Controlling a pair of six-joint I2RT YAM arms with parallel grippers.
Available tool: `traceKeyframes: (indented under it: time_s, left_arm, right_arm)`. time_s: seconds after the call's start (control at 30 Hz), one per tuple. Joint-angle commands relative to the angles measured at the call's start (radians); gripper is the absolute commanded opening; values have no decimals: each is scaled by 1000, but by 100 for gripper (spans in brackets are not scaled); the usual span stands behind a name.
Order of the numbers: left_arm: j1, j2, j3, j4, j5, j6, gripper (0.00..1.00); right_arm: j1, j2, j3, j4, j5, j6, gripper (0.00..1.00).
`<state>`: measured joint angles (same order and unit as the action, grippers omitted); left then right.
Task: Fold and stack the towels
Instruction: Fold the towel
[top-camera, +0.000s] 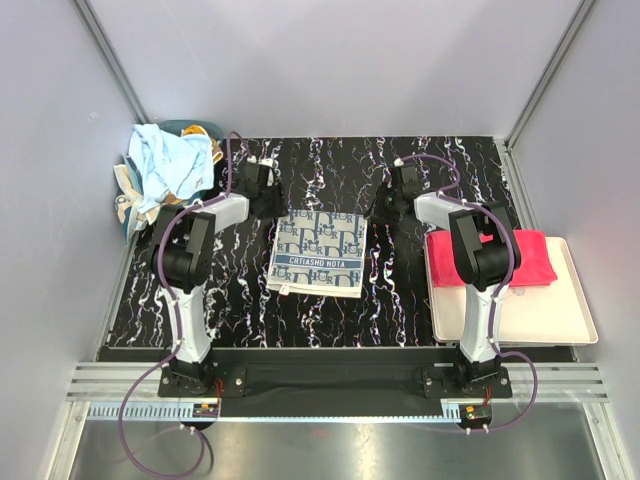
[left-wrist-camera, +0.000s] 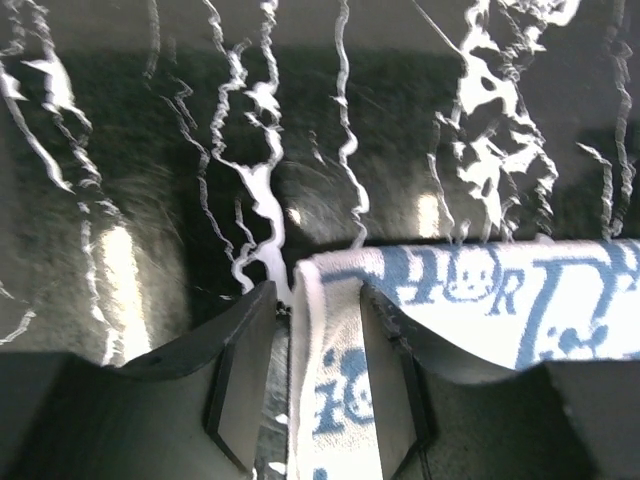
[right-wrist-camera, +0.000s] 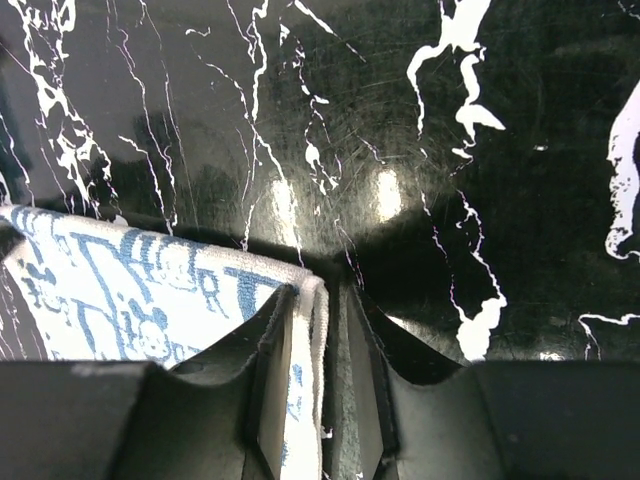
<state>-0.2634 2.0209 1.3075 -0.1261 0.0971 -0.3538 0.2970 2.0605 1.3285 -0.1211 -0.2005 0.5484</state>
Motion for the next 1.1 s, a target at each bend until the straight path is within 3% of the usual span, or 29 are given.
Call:
traceKeyframes:
  time_s: [0.0,0.2,0.37,0.57,0.67,1.07]
  left_arm:
    - [-10,19,61,-49,-140,26,44]
    - [-14,33,61,-38,-169,12,44]
    - [-13,48,58,-18,-146,0,44]
    - [-10,59,67,-6,-122,-5,44]
    - [-4,68,73,-7,-103,-10,44]
    - [4,84,72,-9,-79,-20,43]
  right_arm:
    - [13,4,58,-18,10,-31,34]
    - [16,70,139,-48,-10,-45,27]
    - [16,76,166,-74,-11,-56,29]
    - [14,10,129,-81,32,-71,47]
    - [11,-40,74,-46,36,-59,50]
    - [36,-28,23,-26,-8,-67,42]
